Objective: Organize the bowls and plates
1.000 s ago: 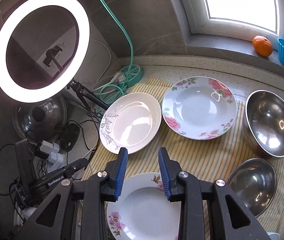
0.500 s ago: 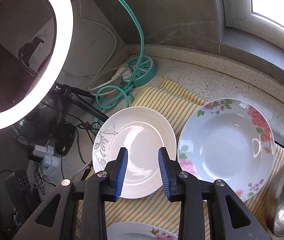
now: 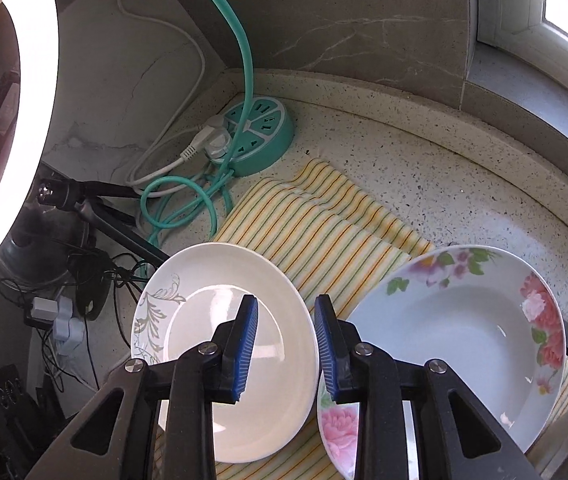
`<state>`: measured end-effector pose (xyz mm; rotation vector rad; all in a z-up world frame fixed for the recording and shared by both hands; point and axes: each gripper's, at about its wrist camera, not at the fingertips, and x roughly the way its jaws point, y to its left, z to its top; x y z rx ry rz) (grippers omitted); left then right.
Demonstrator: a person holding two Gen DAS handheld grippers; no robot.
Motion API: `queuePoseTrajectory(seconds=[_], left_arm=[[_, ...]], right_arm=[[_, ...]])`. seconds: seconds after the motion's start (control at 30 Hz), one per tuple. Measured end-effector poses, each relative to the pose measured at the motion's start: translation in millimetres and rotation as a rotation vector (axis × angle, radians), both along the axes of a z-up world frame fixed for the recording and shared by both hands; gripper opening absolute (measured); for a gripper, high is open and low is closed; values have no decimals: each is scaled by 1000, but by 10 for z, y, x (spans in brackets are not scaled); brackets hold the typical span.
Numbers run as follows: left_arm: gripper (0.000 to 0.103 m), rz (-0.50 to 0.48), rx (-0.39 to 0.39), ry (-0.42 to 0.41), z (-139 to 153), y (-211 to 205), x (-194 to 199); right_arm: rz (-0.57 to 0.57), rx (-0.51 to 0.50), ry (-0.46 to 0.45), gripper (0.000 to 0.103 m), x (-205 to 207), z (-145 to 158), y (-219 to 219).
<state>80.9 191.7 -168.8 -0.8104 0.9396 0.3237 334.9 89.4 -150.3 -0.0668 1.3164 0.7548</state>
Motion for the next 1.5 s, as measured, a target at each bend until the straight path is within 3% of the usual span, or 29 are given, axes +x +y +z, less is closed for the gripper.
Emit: queuePoseTrajectory(seconds=[0.3, 0.77, 1.5], left_arm=[[15, -1, -15, 13, -48, 16, 65], [12, -9, -6, 21, -85, 28, 127], [11, -25, 7, 26, -95, 52, 185]], right_arm=[[40, -21, 6, 23, 34, -94, 113], [38, -40, 44, 11, 110, -242, 181], [37, -36, 61, 11, 110, -253, 180]])
